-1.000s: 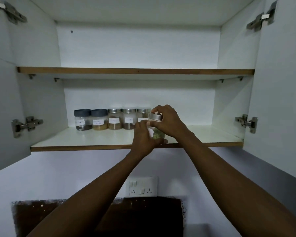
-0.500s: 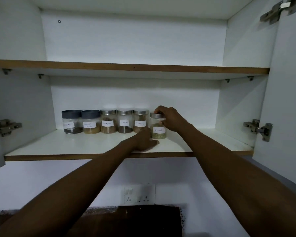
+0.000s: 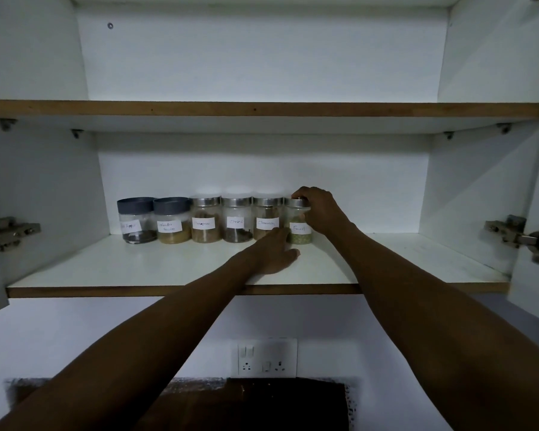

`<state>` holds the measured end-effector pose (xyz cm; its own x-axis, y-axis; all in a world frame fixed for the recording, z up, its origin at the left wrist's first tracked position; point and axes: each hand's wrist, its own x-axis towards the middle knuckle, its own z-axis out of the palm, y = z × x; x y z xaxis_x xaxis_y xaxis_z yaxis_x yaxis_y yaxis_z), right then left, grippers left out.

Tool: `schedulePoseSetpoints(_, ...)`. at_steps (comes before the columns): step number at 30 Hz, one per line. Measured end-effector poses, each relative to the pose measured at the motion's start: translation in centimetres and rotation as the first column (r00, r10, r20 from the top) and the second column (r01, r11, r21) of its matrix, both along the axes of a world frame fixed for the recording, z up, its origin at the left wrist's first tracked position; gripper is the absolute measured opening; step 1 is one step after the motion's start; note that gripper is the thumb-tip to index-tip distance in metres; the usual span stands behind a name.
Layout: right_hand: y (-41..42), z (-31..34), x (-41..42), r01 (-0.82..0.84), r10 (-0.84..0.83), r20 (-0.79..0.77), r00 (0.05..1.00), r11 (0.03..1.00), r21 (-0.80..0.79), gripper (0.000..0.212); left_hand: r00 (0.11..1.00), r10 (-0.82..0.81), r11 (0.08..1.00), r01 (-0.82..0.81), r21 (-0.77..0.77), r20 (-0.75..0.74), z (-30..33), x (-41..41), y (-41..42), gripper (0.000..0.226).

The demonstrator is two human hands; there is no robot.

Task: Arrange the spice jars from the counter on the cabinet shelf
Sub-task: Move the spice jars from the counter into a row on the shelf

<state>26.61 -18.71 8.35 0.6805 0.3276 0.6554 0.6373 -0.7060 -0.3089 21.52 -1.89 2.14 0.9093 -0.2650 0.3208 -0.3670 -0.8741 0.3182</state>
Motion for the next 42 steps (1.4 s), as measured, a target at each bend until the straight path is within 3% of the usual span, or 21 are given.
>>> schedulePoseSetpoints(12, 0.6, -0.5, 0.1, 0.166, -0.165, 0.026, 0.986, 0.986, -0.008, 0.051, 1.000, 0.026, 0.996, -0.027, 0.083, 0.014, -0.2, 0.9, -0.6, 0.066)
schedulePoseSetpoints(16, 1.9, -2.0, -1.0, 0.224, -0.226, -0.008, 0.974, 0.968, -0.115, 0.072, 0.999, 0.045, 0.999, -0.046, 0.019, 0.024, -0.1, -0.3, -0.5, 0.040)
schedulePoseSetpoints(18, 2.6, -1.8, -2.7, 0.239, -0.230, 0.126, 0.965, 0.969, -0.056, 0.085, 0.998, 0.063, 0.996, -0.061, -0.068, 0.028, 0.2, -1.5, -0.9, 0.029)
schedulePoseSetpoints(20, 3.2, -1.1, -5.3, 0.195, -0.200, 0.281, 0.939, 0.980, 0.047, 0.091, 0.994, 0.100, 0.980, -0.108, -0.167, -0.053, 0.8, -3.4, -1.5, 0.033)
schedulePoseSetpoints(22, 4.0, -2.0, -8.4, 0.081, -0.119, 0.297, 0.947, 0.987, 0.136, 0.092, 0.984, 0.109, 0.977, -0.132, -0.167, -0.141, 0.7, -5.8, -1.9, 0.040)
schedulePoseSetpoints(23, 4.7, -3.6, -10.1, -0.018, -0.033, 0.265, 0.964, 0.982, 0.187, 0.085, 0.988, 0.101, 0.984, -0.116, -0.134, -0.114, 0.0, -7.6, -1.5, 0.040)
schedulePoseSetpoints(24, 5.1, -5.3, -11.6, -0.122, 0.059, 0.244, 0.968, 0.960, 0.250, 0.076, 0.994, 0.109, 0.993, -0.109, -0.040, 0.008, -0.2, -9.4, -1.1, 0.035)
schedulePoseSetpoints(25, 5.8, -8.1, -13.3, -0.199, 0.131, 0.227, 0.965, 0.929, 0.311, 0.068, 0.964, 0.142, 0.988, -0.153, 0.034, 0.223, -1.8, -11.4, -0.1, 0.029)
schedulePoseSetpoints(26, 6.3, -10.4, -15.0, -0.256, 0.168, 0.256, 0.952, 0.895, 0.365, 0.061, 0.886, 0.133, 0.980, -0.185, 0.074, 0.444, -3.1, -12.9, 0.7, 0.025)
schedulePoseSetpoints(28, 8.0, -16.1, -18.1, -0.373, 0.236, 0.361, 0.902, 0.848, 0.377, 0.055, 0.758, 0.088, 0.983, -0.170, 0.066, 0.647, -7.9, -15.7, 2.2, 0.038)
schedulePoseSetpoints(30, 10.2, -22.6, -20.7, -0.461, 0.321, 0.400, 0.859, 0.825, 0.327, 0.054, 0.842, 0.160, 0.987, -0.123, -0.105, 0.516, -13.9, -18.2, 3.7, 0.051)
schedulePoseSetpoints(32, 11.9, -28.9, -23.1, -0.455, 0.389, 0.244, 0.888, 0.817, 0.355, 0.055, 0.940, 0.211, 0.964, -0.155, -0.214, 0.268, -20.5, -20.4, 5.2, 0.052)
schedulePoseSetpoints(34, 13.0, -34.8, -24.8, -0.374, 0.410, -0.021, 0.912, 0.850, 0.370, 0.060, 0.941, 0.237, 0.971, -0.230, -0.058, 0.242, -26.8, -21.8, 6.9, 0.058)
schedulePoseSetpoints(36, 13.4, -40.2, -26.5, -0.295, 0.384, -0.288, 0.877, 0.904, 0.308, 0.059, 0.960, 0.267, 0.957, -0.274, 0.097, 0.078, -32.7, -23.6, 8.4, 0.063)
schedulePoseSetpoints(39, 13.8, -46.9, -29.3, -0.257, 0.279, -0.623, 0.730, 0.958, 0.127, 0.061, 0.847, 0.386, 0.918, -0.311, 0.248, -0.365, -40.3, -27.0, 9.7, 0.075)
schedulePoseSetpoints(42, 13.9, -51.7, -31.9, -0.259, 0.056, -0.815, 0.577, 0.959, -0.117, 0.073, 0.662, 0.426, 0.904, -0.327, 0.274, -0.617, -45.7, -29.8, 10.4, 0.089)
